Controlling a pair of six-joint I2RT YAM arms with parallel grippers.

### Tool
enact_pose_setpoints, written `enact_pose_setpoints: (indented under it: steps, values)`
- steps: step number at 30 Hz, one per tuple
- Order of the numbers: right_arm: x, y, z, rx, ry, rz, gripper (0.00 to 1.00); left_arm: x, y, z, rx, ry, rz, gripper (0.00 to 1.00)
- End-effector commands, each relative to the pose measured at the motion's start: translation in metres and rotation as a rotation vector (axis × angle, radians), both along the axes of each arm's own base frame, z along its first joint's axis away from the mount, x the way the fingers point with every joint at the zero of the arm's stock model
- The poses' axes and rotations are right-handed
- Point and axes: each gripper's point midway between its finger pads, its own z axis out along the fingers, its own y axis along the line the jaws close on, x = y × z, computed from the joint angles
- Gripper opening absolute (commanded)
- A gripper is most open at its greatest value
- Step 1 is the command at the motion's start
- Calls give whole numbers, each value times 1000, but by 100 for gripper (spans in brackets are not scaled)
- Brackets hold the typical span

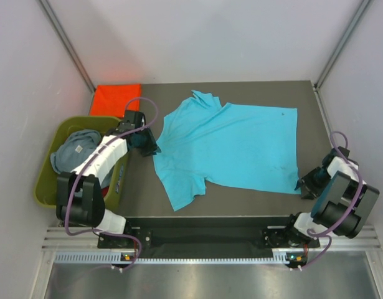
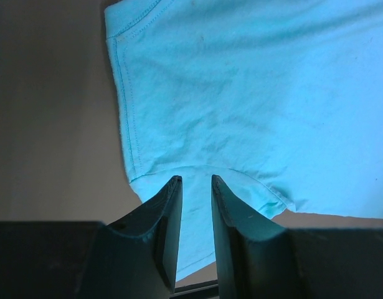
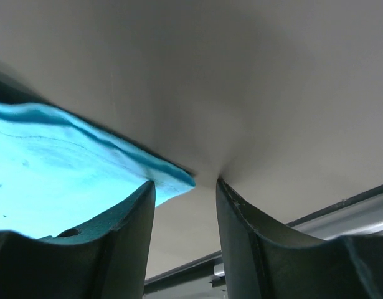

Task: Fold and stack the t-shirts
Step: Flatten the tshirt out

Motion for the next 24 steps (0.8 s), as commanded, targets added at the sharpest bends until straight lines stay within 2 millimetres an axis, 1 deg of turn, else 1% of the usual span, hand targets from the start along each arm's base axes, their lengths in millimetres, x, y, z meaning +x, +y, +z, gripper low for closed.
enact_pose_setpoints:
  steps: [1,3,6,7,8,9,10,11,13,15,16,18,19,20,22,23,24]
  values:
    - [12,-7,-9,-8,-32,-32,44,5,-2,2,-1,-18,-19,30]
    - [14,-13,-13,-33,-27,-43,43,7,-2,2,7,-20,-22,30]
    - [13,-17,-17,-44,-4,-56,34,8,0,4,17,-15,-19,31]
    - [12,-17,-18,-46,-1,-54,24,7,0,6,16,-21,-19,31]
    - [11,-18,-19,-54,1,-51,19,4,0,5,15,-13,-18,33]
    - [11,-20,-18,-60,-2,-48,8,3,-1,6,8,-12,-19,34]
    - [11,-20,-18,-68,-2,-35,4,0,-1,6,6,-6,-19,35]
    - [12,-21,-17,-71,-7,-31,0,-8,1,1,9,25,-15,35]
    - [15,-23,-11,-81,-22,-22,0,-18,-2,-3,-12,60,-21,34]
    - [20,-21,-6,-78,-50,-7,0,-34,-5,-12,-29,110,-27,35]
    - [25,-23,2,-99,-75,8,0,-39,-6,-12,-37,117,-30,35]
    - [33,-22,10,-124,-105,42,0,-56,-9,-17,-17,159,-37,37]
    - [34,-21,12,-127,-110,53,0,-61,-12,-15,-1,154,-46,37]
    - [37,-19,13,-132,-119,72,0,-73,-23,-16,21,165,-82,37]
    - [40,-18,15,-141,-131,89,0,-88,-28,-16,44,188,-76,37]
    - [40,-17,15,-142,-132,96,0,-101,-36,-20,50,212,-102,36]
    - [40,-15,14,-137,-133,92,0,-107,-40,-21,46,228,-89,36]
